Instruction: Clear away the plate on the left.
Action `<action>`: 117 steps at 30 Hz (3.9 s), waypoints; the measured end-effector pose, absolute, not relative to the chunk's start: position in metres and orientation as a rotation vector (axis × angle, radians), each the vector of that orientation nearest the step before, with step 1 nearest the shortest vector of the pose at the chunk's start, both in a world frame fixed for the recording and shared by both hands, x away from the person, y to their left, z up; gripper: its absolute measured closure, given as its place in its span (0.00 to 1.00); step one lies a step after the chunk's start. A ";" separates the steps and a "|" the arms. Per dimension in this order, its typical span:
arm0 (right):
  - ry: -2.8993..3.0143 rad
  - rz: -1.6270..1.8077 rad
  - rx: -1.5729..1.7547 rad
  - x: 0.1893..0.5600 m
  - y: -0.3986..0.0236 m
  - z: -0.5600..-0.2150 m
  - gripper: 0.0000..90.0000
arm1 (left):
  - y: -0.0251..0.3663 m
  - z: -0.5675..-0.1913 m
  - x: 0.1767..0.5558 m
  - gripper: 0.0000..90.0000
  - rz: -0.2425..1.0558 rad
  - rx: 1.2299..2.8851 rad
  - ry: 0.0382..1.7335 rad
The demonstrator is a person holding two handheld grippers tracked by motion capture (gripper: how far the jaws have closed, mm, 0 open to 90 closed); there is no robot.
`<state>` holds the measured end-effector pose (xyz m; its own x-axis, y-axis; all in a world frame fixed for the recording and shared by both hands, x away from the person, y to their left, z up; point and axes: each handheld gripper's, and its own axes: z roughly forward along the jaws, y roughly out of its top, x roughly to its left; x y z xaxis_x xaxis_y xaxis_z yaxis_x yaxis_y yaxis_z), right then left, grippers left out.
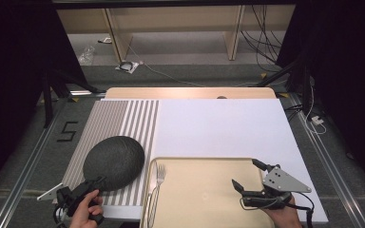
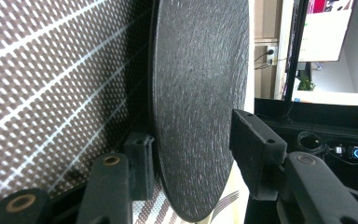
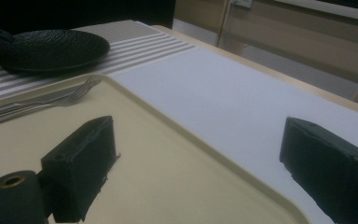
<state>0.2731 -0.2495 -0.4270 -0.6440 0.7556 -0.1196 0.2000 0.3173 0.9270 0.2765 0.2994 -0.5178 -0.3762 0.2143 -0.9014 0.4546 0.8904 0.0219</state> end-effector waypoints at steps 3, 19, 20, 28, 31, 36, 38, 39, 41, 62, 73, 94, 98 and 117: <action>2.039 1.321 0.842 0.273 -0.249 -0.427 0.13 | 0.298 -0.519 0.277 0.61 -0.274 0.487 1.977; 2.040 1.323 0.841 0.274 -0.249 -0.427 0.13 | 0.298 -0.526 0.276 0.77 -0.288 0.429 1.989; 2.039 1.323 0.841 0.274 -0.249 -0.427 0.13 | 0.298 -0.526 0.276 0.78 -0.290 0.424 1.989; 2.039 1.322 0.844 0.273 -0.250 -0.427 0.13 | 0.299 -0.526 0.274 0.90 -0.302 0.399 1.980; 2.039 1.322 0.842 0.273 -0.249 -0.427 0.13 | 0.299 -0.527 0.273 0.93 -0.308 0.388 1.975; 2.041 1.322 0.841 0.273 -0.250 -0.427 0.13 | 0.300 -0.526 0.273 0.94 -0.309 0.376 1.957; 2.039 1.323 0.841 0.273 -0.250 -0.427 0.13 | 0.301 -0.526 0.272 0.94 -0.311 0.377 1.955; 2.040 1.323 0.841 0.273 -0.250 -0.427 0.13 | 0.301 -0.526 0.272 0.94 -0.313 0.374 1.956; 2.041 1.323 0.839 0.273 -0.250 -0.427 0.13 | 0.300 -0.526 0.272 0.94 -0.314 0.377 1.953; 2.040 1.322 0.839 0.273 -0.250 -0.427 0.13 | 0.302 -0.521 0.271 0.92 -0.311 0.394 1.927; 2.038 1.323 0.844 0.273 -0.251 -0.427 0.13 | 0.299 -0.519 0.272 0.92 -0.356 0.410 1.886; 2.038 1.321 0.844 0.274 -0.251 -0.427 0.13 | 0.275 -0.509 0.271 0.91 -0.460 0.506 1.791; 2.038 1.321 0.844 0.274 -0.251 -0.427 0.13 | 0.270 -0.507 0.271 0.91 -0.477 0.538 1.776; 2.038 1.319 0.843 0.274 -0.251 -0.427 0.13 | 0.244 -0.503 0.268 0.90 -0.571 0.625 1.716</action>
<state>0.2735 -0.2514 -0.4269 -0.6431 0.7565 -0.1192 0.2009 0.3168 0.9270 0.2683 0.2437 -0.5032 -0.1939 0.1104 -0.9748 0.6724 0.7385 -0.0502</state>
